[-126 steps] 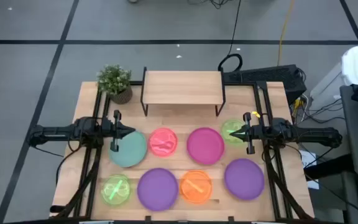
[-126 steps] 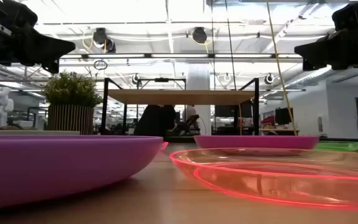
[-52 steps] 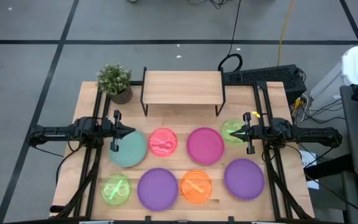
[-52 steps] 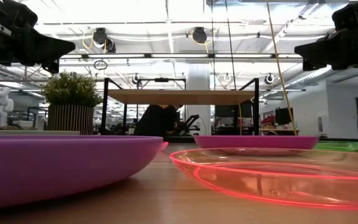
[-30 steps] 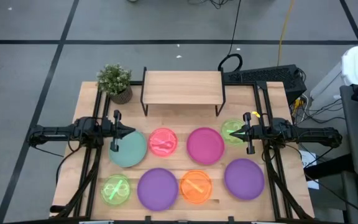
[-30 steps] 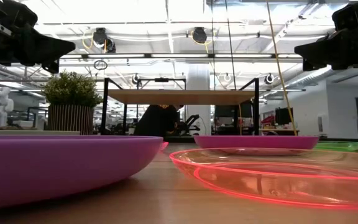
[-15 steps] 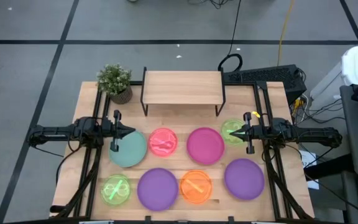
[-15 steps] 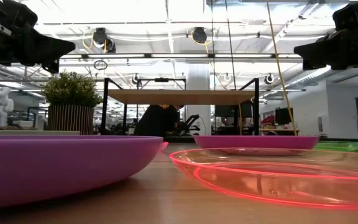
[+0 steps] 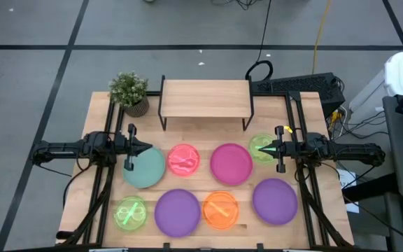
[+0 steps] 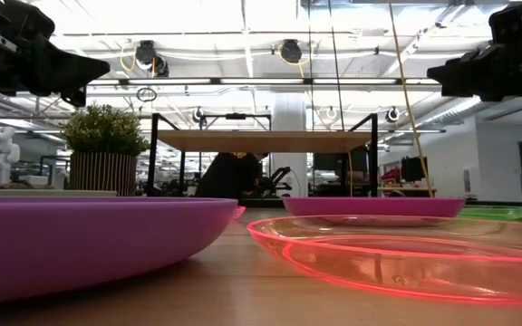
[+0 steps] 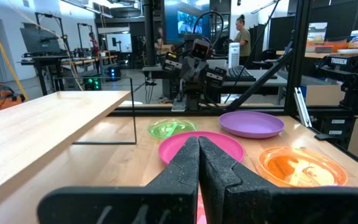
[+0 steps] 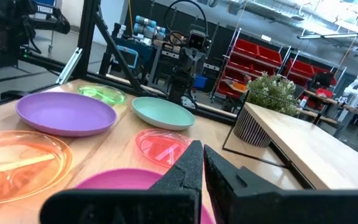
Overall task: Place and stack plates onto a shelf
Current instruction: Put the pink plate on the shelf
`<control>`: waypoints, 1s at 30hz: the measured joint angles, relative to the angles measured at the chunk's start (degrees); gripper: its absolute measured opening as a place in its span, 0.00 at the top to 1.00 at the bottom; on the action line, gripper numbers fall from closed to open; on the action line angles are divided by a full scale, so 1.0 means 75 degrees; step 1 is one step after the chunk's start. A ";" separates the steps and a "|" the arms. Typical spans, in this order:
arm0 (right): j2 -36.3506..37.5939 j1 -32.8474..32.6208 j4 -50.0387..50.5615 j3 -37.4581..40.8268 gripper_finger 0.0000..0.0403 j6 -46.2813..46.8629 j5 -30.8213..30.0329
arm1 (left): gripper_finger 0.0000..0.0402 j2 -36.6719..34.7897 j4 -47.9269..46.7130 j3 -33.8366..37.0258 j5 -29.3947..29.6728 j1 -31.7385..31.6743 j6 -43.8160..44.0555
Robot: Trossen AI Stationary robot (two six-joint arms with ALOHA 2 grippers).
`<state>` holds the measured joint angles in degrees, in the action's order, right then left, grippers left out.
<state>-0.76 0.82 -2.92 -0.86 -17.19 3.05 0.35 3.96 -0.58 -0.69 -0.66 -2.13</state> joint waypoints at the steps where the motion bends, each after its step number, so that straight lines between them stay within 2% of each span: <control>1: 0.0001 0.0000 -0.0005 0.0000 1.00 0.0007 0.0000 | 1.00 0.0001 0.0001 0.0000 0.0000 -0.0001 0.0000; 7: -0.0002 0.0000 -0.0476 0.0000 1.00 0.0795 -0.0206 | 1.00 0.0001 0.0001 -0.0002 0.0000 0.0000 0.0000; 11: 0.0001 -0.0020 -0.0785 0.0000 1.00 0.2027 -0.0185 | 1.00 0.0001 0.0004 -0.0002 0.0003 -0.0001 0.0000; 16: -0.0104 -0.0020 -0.0998 -0.0302 1.00 0.2281 0.0018 | 1.00 0.0000 0.0025 -0.0003 0.0003 -0.0001 0.0000; 21: -0.0758 -0.0023 -0.0468 -0.1198 1.00 0.2586 0.0005 | 1.00 -0.0001 0.0025 -0.0001 0.0002 -0.0001 -0.0001; 30: -0.2738 -0.0023 -0.0078 -0.2892 1.00 0.2599 -0.0230 | 1.00 0.0001 0.0024 -0.0003 -0.0003 0.0002 0.0000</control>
<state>-21.30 0.64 -3.51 -22.55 2.30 1.32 0.36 4.14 -0.60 -0.71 -0.64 -2.13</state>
